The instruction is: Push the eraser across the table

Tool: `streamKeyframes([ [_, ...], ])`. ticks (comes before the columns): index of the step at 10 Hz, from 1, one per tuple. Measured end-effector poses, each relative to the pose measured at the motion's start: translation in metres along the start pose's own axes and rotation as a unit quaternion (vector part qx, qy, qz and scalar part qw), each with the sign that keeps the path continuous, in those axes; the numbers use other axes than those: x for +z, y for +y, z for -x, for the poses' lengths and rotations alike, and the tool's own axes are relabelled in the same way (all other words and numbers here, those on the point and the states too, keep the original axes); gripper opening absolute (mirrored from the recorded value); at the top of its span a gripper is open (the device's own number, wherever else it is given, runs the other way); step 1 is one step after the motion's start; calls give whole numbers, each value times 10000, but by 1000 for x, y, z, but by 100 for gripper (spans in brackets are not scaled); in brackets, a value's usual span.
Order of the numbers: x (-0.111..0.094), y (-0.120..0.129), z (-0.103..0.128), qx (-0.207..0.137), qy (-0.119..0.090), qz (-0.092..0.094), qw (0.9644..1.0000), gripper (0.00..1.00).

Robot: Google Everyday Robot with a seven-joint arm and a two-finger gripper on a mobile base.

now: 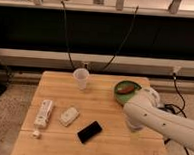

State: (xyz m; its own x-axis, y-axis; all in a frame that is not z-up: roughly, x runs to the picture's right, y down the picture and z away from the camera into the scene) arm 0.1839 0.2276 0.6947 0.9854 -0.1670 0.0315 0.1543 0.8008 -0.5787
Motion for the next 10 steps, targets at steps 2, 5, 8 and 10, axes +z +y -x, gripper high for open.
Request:
streamKeyframes([
  [2, 5, 3, 5, -88, -33, 54, 9999, 80],
  [5, 11, 4, 13, -160, -82, 130, 9998, 80],
  [8, 16, 7, 17, -235, -144, 197, 9994, 80],
  [10, 18, 8, 18, -239, -165, 222, 9993, 80],
])
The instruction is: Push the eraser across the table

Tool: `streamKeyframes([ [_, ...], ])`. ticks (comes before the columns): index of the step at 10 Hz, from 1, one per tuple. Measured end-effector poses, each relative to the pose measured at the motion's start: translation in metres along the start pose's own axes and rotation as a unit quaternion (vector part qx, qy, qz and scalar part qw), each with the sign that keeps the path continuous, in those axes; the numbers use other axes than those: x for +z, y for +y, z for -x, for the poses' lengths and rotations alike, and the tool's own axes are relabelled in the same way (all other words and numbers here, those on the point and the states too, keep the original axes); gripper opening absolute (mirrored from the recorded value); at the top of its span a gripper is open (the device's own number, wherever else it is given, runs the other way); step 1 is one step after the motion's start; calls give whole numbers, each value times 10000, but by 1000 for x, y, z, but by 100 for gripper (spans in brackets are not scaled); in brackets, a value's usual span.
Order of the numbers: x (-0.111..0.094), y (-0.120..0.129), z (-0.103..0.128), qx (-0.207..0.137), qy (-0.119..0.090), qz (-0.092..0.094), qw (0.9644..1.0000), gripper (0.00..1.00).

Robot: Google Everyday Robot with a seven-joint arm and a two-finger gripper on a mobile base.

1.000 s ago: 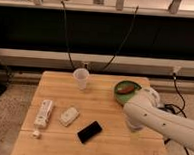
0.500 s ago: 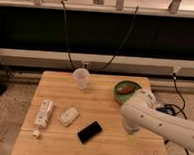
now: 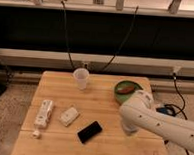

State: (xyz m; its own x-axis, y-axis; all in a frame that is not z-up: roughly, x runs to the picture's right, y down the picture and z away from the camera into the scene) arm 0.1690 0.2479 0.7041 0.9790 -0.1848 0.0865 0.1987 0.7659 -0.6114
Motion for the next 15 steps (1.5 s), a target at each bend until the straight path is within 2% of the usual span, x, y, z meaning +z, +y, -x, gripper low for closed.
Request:
streamKeyframes([
  [5, 7, 2, 3, -37, -58, 52, 10000, 80],
  [9, 11, 5, 3, -31, -96, 98, 9999, 74],
  [11, 13, 6, 3, -30, -112, 118, 9999, 75],
  [12, 14, 6, 3, -23, -120, 127, 9998, 68],
  [14, 15, 8, 2, -14, -132, 153, 9998, 48],
  [15, 16, 9, 1, -13, -134, 167, 9998, 40],
])
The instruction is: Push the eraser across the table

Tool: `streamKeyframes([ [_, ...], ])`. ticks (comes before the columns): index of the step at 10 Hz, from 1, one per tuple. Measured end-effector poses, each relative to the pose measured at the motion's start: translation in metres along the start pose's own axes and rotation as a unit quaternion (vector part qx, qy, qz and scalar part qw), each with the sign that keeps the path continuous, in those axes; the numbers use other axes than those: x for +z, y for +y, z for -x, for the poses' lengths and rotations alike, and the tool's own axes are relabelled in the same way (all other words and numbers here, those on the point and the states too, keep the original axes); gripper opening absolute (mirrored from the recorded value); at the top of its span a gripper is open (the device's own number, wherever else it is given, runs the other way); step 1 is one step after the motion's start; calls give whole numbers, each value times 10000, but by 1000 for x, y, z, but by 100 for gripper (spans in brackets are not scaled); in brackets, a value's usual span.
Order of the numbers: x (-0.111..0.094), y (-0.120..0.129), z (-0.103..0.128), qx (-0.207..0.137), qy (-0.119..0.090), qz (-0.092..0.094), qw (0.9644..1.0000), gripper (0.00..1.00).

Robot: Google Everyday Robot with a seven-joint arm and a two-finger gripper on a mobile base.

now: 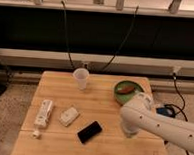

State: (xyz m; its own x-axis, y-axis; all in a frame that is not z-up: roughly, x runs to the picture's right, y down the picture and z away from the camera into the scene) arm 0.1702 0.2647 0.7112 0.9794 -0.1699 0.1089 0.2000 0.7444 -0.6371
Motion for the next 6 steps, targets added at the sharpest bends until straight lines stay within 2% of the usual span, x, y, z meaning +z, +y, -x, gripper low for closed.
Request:
streamKeyframes([
  [3, 3, 3, 0, 35, -28, 43, 10000, 12],
  [4, 7, 5, 3, 32, -38, 80, 10000, 5],
  [6, 14, 3, 6, 11, -51, 72, 10000, 4],
])
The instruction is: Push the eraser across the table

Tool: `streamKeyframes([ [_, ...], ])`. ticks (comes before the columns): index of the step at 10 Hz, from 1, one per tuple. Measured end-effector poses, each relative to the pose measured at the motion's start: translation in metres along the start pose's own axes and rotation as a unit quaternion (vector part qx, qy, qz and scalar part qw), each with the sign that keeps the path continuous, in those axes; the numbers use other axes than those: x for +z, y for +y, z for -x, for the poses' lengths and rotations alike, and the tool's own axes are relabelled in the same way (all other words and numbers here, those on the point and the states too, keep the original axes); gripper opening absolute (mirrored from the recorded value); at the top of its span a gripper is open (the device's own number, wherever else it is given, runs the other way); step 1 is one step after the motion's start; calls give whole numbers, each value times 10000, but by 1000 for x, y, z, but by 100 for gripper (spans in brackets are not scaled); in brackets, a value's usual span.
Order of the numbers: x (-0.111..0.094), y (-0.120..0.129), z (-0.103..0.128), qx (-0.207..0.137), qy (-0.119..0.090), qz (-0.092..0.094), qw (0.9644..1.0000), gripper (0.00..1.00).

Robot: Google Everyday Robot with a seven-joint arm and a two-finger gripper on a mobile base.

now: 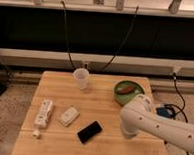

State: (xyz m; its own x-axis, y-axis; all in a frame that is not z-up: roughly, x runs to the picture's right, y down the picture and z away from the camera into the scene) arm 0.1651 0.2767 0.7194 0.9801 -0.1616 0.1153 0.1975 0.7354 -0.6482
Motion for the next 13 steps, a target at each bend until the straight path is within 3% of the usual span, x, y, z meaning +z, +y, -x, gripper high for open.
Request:
streamKeyframes([
  [13, 41, -14, 25, -144, 74, 220, 9996, 4],
])
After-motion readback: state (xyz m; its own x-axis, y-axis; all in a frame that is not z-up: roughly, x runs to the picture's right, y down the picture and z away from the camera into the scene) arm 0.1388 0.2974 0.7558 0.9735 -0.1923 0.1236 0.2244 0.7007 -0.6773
